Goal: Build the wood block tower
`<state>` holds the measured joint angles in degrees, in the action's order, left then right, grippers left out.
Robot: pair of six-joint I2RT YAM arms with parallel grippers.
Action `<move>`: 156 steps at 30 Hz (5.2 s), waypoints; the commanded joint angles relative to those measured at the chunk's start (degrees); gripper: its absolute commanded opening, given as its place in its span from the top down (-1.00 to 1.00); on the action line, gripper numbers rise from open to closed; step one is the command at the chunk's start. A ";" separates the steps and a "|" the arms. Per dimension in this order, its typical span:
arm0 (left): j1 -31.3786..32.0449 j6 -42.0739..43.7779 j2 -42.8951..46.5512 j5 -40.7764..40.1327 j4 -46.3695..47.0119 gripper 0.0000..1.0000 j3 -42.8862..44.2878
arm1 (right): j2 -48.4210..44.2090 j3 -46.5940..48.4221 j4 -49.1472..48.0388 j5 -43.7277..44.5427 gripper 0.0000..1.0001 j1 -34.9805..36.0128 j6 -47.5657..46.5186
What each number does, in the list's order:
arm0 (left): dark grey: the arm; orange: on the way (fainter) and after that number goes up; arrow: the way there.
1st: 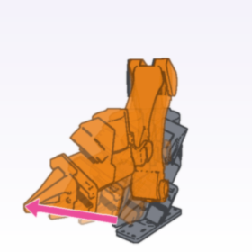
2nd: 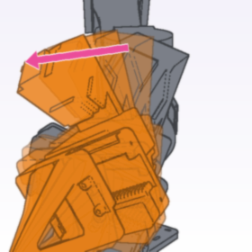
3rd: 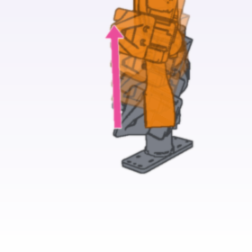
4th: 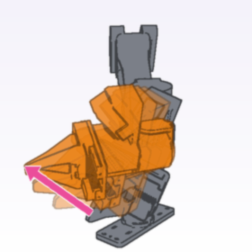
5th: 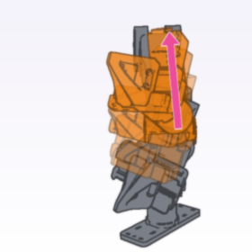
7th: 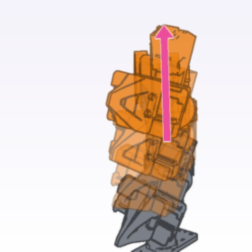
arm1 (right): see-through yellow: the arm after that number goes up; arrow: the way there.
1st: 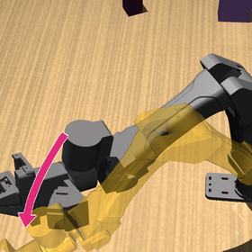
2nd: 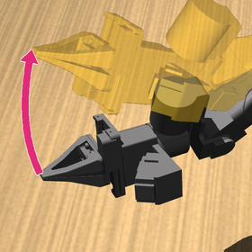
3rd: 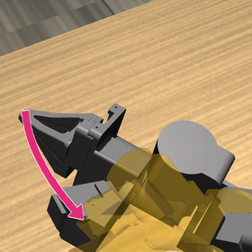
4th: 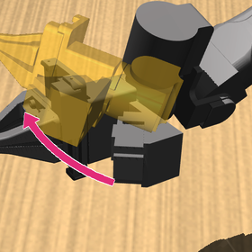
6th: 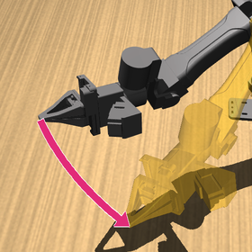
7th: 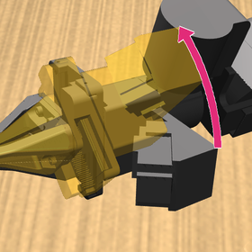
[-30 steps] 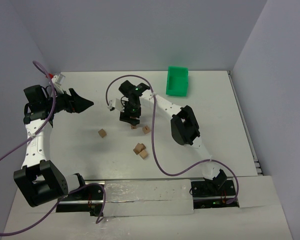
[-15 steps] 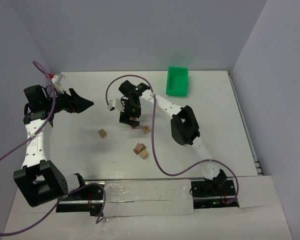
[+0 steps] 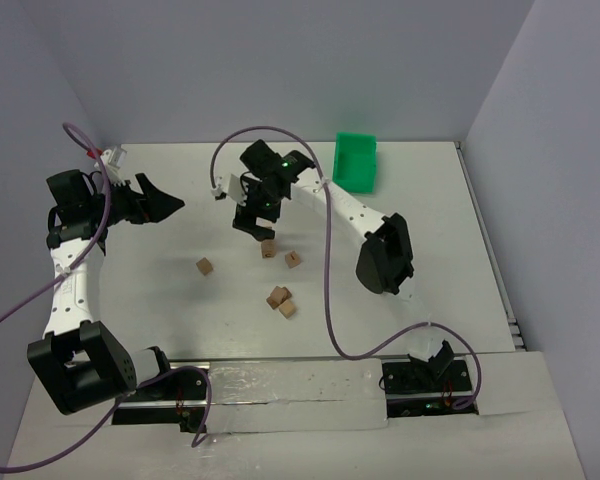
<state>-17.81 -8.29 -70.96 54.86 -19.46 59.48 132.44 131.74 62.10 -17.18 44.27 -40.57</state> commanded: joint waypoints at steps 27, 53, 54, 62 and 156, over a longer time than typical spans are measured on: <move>49.40 -21.14 -16.47 -59.16 -16.36 -0.99 13.01 | -43.14 -47.71 -32.47 -0.22 -0.99 -26.78 37.79; 51.56 -16.23 -44.54 -54.09 -28.68 -0.74 35.47 | -43.69 -53.41 -36.03 -6.94 -0.99 -30.77 40.25; 51.56 -16.24 -45.26 -53.97 -28.81 -0.73 36.07 | -43.86 -53.53 -36.08 -7.28 -0.99 -30.84 40.30; 50.48 -17.01 -48.11 -53.77 -29.28 -0.62 36.80 | -44.59 -54.47 -36.55 -8.74 -0.99 -31.70 40.39; 53.41 -23.49 -54.77 -58.91 -30.02 0.69 38.47 | -42.66 -57.30 -39.60 -13.54 -0.99 -34.30 43.34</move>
<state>34.51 -30.61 -124.57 -4.14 -49.10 96.60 90.13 74.60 25.06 -29.84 10.52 2.13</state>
